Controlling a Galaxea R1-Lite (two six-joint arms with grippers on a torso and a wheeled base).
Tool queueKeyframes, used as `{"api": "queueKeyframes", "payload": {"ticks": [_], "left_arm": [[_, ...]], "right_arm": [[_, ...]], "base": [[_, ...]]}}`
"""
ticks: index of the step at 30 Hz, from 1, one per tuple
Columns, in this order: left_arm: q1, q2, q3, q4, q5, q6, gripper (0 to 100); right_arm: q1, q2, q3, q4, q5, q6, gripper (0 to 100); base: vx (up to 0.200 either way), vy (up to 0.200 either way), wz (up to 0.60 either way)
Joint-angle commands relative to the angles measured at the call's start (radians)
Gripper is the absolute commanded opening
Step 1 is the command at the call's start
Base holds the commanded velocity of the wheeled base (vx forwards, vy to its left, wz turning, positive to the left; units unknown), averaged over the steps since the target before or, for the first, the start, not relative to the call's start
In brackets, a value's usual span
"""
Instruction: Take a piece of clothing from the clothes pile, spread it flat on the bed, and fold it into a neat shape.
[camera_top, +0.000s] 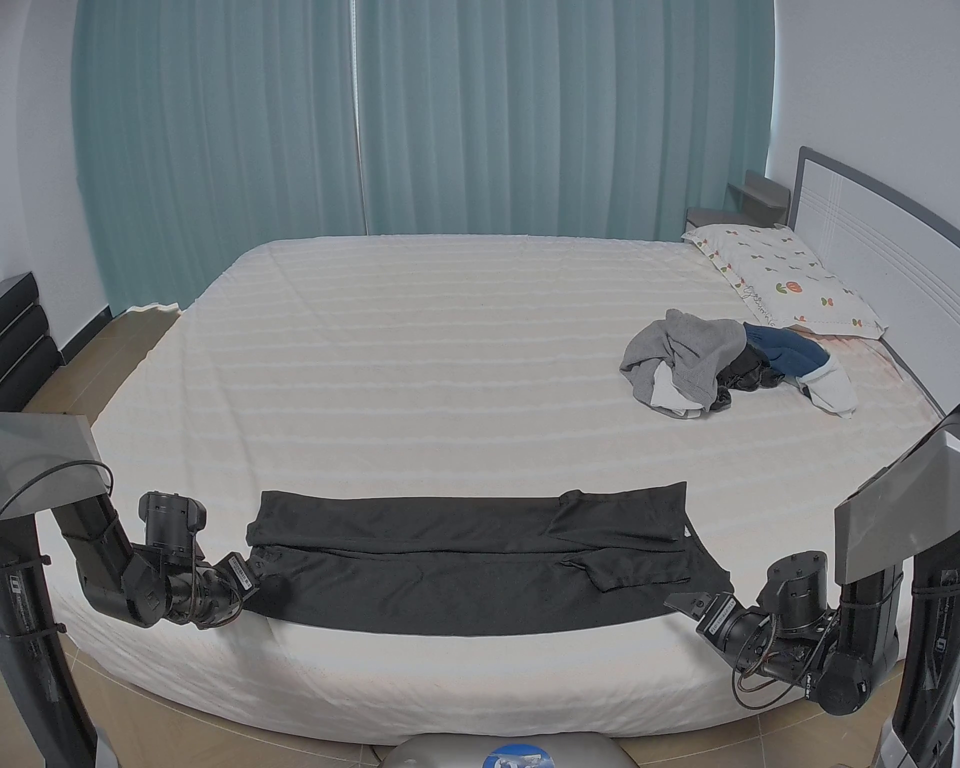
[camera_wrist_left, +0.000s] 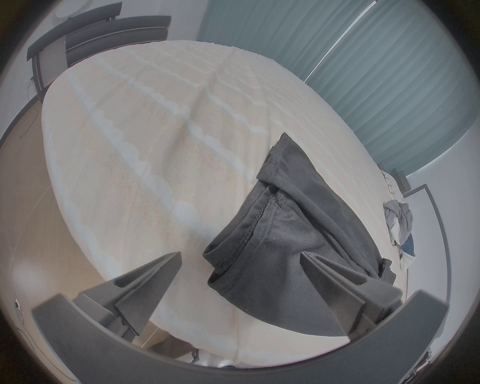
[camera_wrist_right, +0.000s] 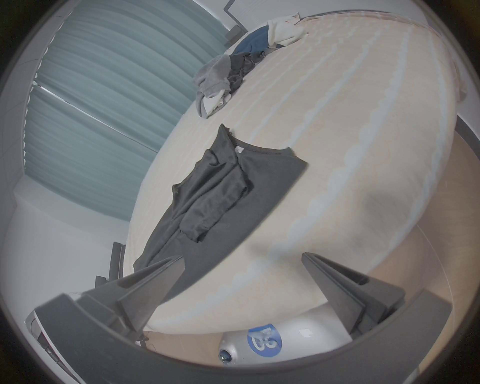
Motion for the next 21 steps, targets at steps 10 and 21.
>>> {"api": "queueKeyframes", "payload": {"ticks": [10,21], "left_arm": [[-0.049,0.085,-0.013,-0.085,0.113,-0.055,0],[-0.044,0.083,-0.003,-0.087,0.113,-0.054,0]], "right_arm": [[-0.009,0.065,-0.109,-0.002,-0.008,-0.002,100],[-0.012,0.11,-0.293,0.169,-0.101,-0.006,100]], "base": [[0.0,0.0,0.0],[0.0,0.0,0.0]]}}
